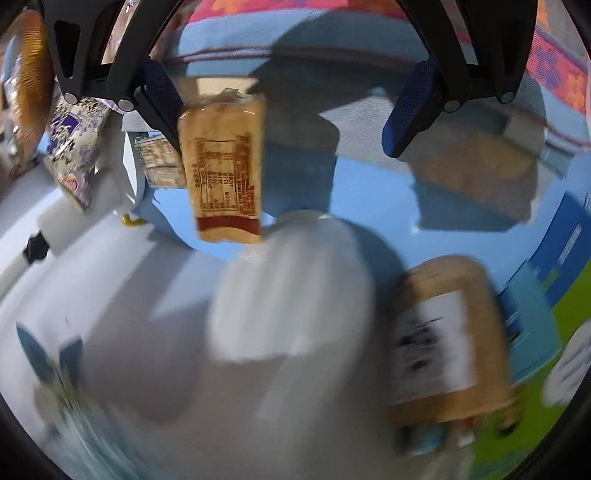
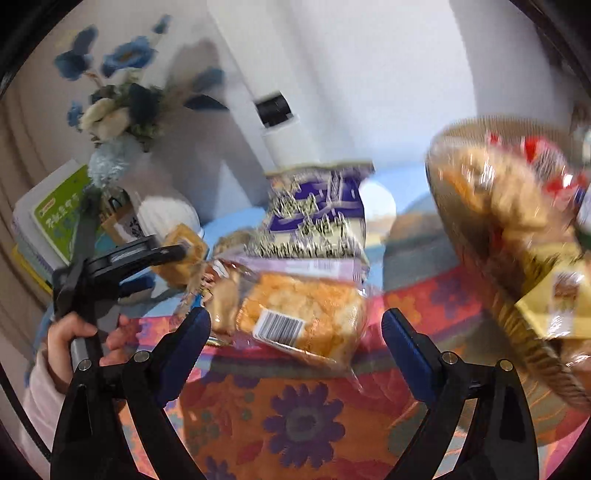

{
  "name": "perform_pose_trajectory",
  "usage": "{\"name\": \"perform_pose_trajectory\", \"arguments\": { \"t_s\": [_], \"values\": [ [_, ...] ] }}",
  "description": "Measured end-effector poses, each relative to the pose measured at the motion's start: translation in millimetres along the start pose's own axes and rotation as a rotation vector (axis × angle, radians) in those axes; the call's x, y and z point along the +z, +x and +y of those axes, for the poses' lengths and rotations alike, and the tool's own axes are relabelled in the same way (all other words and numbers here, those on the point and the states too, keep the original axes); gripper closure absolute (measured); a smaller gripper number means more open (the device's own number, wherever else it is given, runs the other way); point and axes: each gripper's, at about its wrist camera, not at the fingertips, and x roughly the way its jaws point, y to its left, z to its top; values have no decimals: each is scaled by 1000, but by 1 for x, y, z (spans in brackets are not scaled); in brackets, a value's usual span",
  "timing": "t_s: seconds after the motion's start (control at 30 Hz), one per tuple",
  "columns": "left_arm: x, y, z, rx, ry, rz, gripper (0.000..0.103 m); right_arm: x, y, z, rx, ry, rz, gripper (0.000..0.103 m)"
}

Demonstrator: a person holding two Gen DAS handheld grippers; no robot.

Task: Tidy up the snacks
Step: 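Grasp the square golden bread pack with the left gripper while the right grasps the barcoded bread pack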

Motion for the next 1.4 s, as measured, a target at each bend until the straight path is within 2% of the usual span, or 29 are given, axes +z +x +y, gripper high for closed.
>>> {"name": "perform_pose_trajectory", "arguments": {
  "t_s": [0.1,0.17,0.2,0.23,0.27,0.33,0.37,0.47,0.5,0.57,0.67,0.77,0.9,1.17,1.27,1.4],
  "values": [
    [-3,-14,7,54,9,-54,1,1,5,-1,-2,8,16,9],
    [-5,-26,-1,163,64,-139,1,1,6,2,3,-6,18,9],
    [-5,-31,-7,249,97,-189,1,1,9,3,3,-10,24,9],
    [-6,-33,-12,276,120,-212,1,1,11,3,2,-10,32,9],
    [-6,-33,-16,260,144,-218,1,0,13,2,-1,-6,36,9],
    [-9,-26,-24,141,193,-186,1,1,15,-1,-1,11,47,9],
    [-11,-21,-27,112,212,-169,1,1,17,-2,0,22,54,9],
    [-14,5,-35,182,265,-90,1,1,21,-9,22,57,71,5],
    [-12,16,-33,168,261,-31,1,1,20,-11,34,59,69,2],
    [-10,25,-27,119,237,21,1,1,22,-9,41,50,79,0],
    [-5,25,-22,97,212,6,1,2,24,-5,16,28,88,0],
    [-2,27,-22,113,224,9,1,1,26,-3,4,17,93,0],
    [-4,37,-42,139,264,19,1,3,29,-4,3,22,93,0],
    [-5,36,-39,137,251,11,1,4,34,-1,-9,17,95,0],
    [-7,33,-33,139,251,9,1,5,38,5,-52,-12,107,0],
    [-7,25,-27,137,236,-3,1,6,52,21,-165,-90,144,0]
  ]
}}
